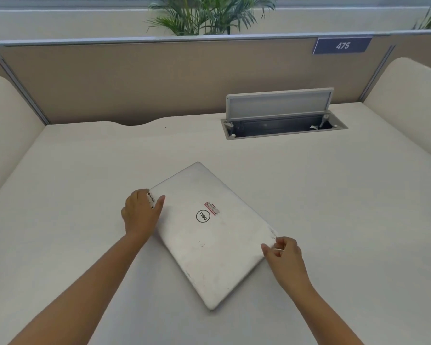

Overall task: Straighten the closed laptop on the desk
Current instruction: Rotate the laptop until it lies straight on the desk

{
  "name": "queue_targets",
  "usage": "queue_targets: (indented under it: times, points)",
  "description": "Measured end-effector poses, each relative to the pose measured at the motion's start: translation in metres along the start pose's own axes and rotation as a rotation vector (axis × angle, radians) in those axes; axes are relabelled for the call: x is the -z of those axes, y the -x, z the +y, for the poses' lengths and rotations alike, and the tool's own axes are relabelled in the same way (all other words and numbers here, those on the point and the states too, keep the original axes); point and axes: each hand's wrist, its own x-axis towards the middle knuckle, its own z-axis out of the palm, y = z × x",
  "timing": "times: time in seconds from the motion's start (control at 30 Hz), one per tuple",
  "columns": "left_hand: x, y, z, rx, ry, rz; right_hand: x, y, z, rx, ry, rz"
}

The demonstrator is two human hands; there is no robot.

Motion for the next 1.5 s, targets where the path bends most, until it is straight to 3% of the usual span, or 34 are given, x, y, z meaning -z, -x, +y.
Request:
queue_targets:
  times: [0.17,0.33,0.47,0.67,1.5]
  points:
    - [-0.008,-0.014,-0.002,0.015,-0.008,-0.067,-0.003,0.005,0.005,-0.222,-0.198,-0.101]
    - [-0.012,-0.02,-0.004,0.0,0.027,-0.059,-0.006,0.006,0.004,-0.151,-0.03,-0.092]
    - [-0.015,-0.021,-0.001,0.004,-0.028,-0.09,-0.007,0.007,0.001,-0.18,-0.004,-0.174]
    - [-0.014,-0.026,0.0,0.001,-0.101,-0.124,-0.007,0.01,-0.004,-0.168,0.003,-0.162]
    - [-0.007,-0.055,-0.003,0.065,-0.105,-0.318,0.001,-0.001,-0.012,-0.507,-0.518,-0.293]
